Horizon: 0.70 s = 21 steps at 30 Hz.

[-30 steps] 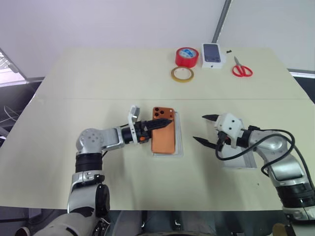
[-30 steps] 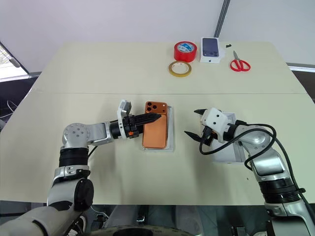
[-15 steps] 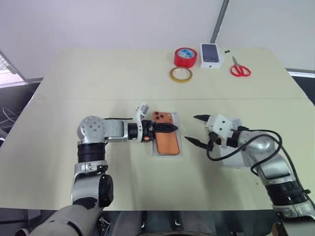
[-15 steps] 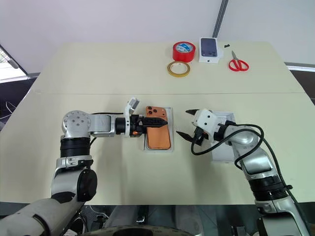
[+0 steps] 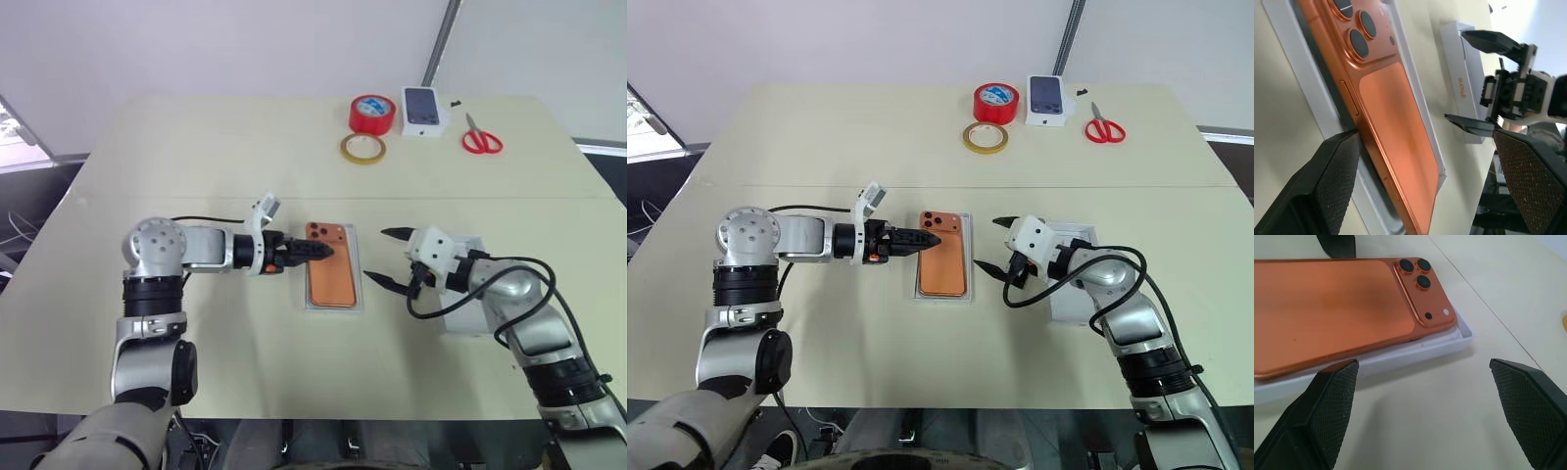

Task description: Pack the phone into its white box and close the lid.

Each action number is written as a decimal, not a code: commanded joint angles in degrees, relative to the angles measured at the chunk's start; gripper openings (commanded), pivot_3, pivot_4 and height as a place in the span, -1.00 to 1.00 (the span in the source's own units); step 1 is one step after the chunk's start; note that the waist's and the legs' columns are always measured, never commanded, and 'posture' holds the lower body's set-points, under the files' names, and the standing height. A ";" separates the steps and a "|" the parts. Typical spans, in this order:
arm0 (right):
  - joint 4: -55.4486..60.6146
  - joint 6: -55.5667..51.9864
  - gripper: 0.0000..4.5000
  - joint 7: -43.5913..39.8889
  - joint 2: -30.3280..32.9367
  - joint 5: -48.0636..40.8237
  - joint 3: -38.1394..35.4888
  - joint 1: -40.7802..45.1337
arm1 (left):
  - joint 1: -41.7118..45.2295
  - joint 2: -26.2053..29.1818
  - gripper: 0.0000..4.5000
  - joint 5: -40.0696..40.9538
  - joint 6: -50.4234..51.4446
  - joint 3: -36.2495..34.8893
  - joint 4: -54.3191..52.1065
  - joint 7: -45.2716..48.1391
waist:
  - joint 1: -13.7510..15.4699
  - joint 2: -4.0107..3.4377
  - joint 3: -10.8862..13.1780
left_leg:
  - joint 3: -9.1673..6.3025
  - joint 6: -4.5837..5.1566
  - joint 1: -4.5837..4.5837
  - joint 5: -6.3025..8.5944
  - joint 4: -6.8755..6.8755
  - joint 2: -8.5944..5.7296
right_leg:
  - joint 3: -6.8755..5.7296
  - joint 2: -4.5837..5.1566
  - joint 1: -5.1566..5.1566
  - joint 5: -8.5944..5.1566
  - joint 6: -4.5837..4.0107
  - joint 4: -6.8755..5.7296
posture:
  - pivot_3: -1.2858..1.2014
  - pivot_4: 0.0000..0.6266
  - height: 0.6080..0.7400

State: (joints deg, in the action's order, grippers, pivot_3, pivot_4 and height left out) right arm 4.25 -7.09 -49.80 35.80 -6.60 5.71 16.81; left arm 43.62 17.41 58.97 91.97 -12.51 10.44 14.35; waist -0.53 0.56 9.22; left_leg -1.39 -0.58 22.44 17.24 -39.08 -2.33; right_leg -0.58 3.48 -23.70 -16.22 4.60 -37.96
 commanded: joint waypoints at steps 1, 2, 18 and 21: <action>0.67 0.91 1.00 0.23 -0.30 0.27 0.11 0.88 | 1.24 1.29 0.98 -1.27 -0.24 -0.68 -2.21 1.89 | -0.02 0.00 0.00 | 0.00 0.00 0.00 0.00 0.00 0.00 | 0.00 0.00 0.00 0.00 0.00 0.00 | 0.03 -0.52 1.00; 0.65 0.91 1.00 0.19 -0.32 0.30 0.07 0.89 | 1.15 1.67 0.98 -1.34 -0.56 -0.89 -2.63 2.57 | -0.11 0.00 0.00 | 0.00 0.00 0.00 0.00 0.00 0.00 | 0.00 0.00 0.00 0.00 0.00 0.00 | 0.03 -0.52 1.00; -3.42 2.73 -0.51 0.95 -1.40 3.60 1.76 3.58 | -10.57 16.98 -0.69 -23.34 -32.22 18.27 -12.65 18.92 | 0.02 -0.03 0.02 | 0.00 0.00 0.01 0.00 0.06 0.01 | 0.03 0.01 -0.01 -0.01 -0.02 0.07 | 0.03 -0.52 1.00; -4.44 4.45 -0.97 1.98 -1.90 7.05 4.52 3.86 | -13.14 17.84 -1.00 -30.15 -43.62 24.36 -12.51 24.35 | 0.03 -0.03 0.02 | -0.01 0.03 0.02 0.02 0.10 0.00 | 0.03 0.03 0.00 -0.01 -0.02 0.14 | 0.03 -0.52 1.00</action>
State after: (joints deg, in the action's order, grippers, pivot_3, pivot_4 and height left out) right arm -0.46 -4.42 -48.51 34.47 -0.94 9.27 19.73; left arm 30.61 35.33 31.79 54.33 9.69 -0.18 35.55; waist -0.49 0.53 9.24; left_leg -1.40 -0.55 22.46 17.25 -38.97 -2.33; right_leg -0.55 3.51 -23.69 -16.23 4.58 -37.79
